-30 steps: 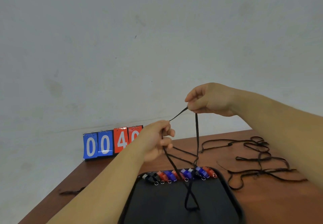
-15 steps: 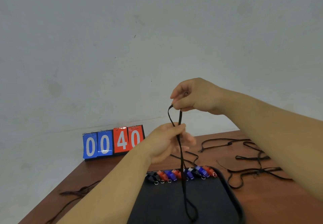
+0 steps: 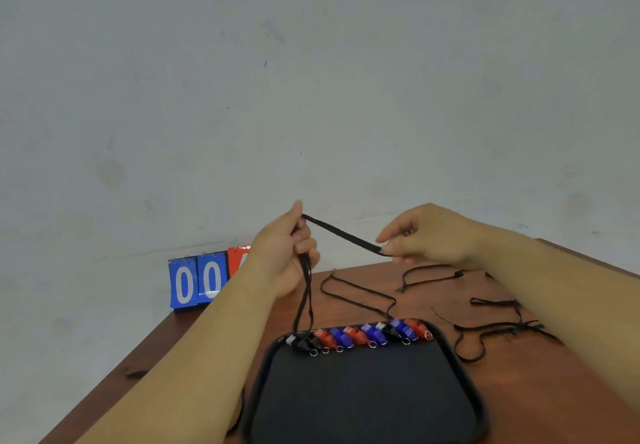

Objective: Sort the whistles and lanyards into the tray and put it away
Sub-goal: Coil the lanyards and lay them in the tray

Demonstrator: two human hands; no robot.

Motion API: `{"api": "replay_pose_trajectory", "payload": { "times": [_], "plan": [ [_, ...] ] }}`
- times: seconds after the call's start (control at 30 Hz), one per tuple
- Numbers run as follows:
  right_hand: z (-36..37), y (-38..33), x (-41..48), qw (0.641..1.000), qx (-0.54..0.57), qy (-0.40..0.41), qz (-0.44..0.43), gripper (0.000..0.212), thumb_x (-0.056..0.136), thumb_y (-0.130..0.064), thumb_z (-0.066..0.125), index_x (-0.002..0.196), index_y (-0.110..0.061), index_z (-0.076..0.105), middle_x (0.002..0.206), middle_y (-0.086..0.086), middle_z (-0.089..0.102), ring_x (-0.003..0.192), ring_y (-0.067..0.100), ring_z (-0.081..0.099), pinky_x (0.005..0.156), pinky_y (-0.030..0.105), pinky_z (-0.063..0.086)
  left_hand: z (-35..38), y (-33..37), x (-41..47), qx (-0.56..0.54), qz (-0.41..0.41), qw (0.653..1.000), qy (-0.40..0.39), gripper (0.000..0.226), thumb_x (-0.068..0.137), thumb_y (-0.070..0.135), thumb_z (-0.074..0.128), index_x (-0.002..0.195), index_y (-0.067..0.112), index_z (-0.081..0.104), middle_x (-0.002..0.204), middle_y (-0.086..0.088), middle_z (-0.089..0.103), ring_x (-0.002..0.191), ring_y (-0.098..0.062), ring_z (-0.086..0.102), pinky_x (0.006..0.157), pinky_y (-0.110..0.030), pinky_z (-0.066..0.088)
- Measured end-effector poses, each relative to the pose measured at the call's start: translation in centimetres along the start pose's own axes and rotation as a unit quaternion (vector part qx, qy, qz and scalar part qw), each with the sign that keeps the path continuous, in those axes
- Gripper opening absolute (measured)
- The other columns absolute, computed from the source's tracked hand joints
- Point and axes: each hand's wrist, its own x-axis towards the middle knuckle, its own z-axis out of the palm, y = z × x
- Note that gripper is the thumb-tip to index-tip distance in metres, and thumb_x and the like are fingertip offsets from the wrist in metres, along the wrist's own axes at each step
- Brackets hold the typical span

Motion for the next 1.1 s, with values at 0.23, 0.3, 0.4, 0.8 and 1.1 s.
{"api": "replay_pose_trajectory", "payload": {
  "times": [0.23, 0.3, 0.4, 0.8, 1.1],
  "plan": [
    [4.7, 2.1, 0.4, 0.984, 0.146, -0.084, 0.06, 0.008, 0.094, -0.023, 0.072, 0.091, -0.018, 0.078, 0.072, 0.0, 0.066, 0.062, 0.008, 0.058, 0.067, 0.023, 0.052, 0.5, 0.7, 0.2, -0.147, 0.025, 0.988, 0.026, 0.045, 0.101, 0.046, 0.059, 0.066, 0.021, 0.046, 0.056, 0.007, 0.028, 0.044, -0.008, 0.03, 0.054, -0.022, 0.037],
    [5.7, 2.1, 0.5, 0.941, 0.307, -0.116, 0.085, 0.007, 0.092, -0.015, 0.072, 0.088, -0.012, 0.076, 0.07, 0.001, 0.06, 0.061, 0.009, 0.053, 0.059, 0.02, 0.049, 0.4, 1.0, 0.3, -0.181, 0.032, 0.983, 0.027, 0.045, 0.102, 0.046, 0.057, 0.065, 0.022, 0.046, 0.057, 0.007, 0.028, 0.045, -0.008, 0.032, 0.053, -0.023, 0.038],
    [6.5, 1.9, 0.8, 0.925, 0.351, -0.12, 0.087, 0.002, 0.085, -0.013, 0.077, 0.086, -0.011, 0.077, 0.069, 0.0, 0.058, 0.061, 0.008, 0.054, 0.054, 0.017, 0.049, 0.3, 1.5, 0.3, -0.201, 0.044, 0.978, 0.03, 0.046, 0.103, 0.046, 0.056, 0.065, 0.022, 0.046, 0.057, 0.008, 0.029, 0.045, -0.008, 0.032, 0.049, -0.022, 0.039],
    [9.9, 2.1, 2.1, 0.972, 0.217, -0.075, 0.046, 0.011, 0.078, -0.029, 0.087, 0.083, -0.022, 0.079, 0.093, 0.004, 0.075, 0.092, 0.018, 0.065, 0.096, 0.036, 0.054, -0.3, 1.6, 0.2, -0.225, 0.051, 0.973, 0.004, 0.046, 0.104, 0.045, 0.052, 0.065, 0.021, 0.045, 0.055, 0.008, 0.029, 0.046, -0.008, 0.031, 0.053, -0.022, 0.034],
    [11.2, 1.8, 1.7, 0.905, 0.395, -0.129, 0.09, 0.015, 0.096, -0.009, 0.067, 0.082, -0.015, 0.065, 0.086, 0.007, 0.072, 0.079, 0.017, 0.071, 0.092, 0.041, 0.058, -0.7, 1.8, 0.3, -0.235, 0.066, 0.97, 0.016, 0.048, 0.105, 0.044, 0.052, 0.064, 0.021, 0.045, 0.055, 0.007, 0.028, 0.045, -0.008, 0.03, 0.051, -0.021, 0.036]
  ]
}}
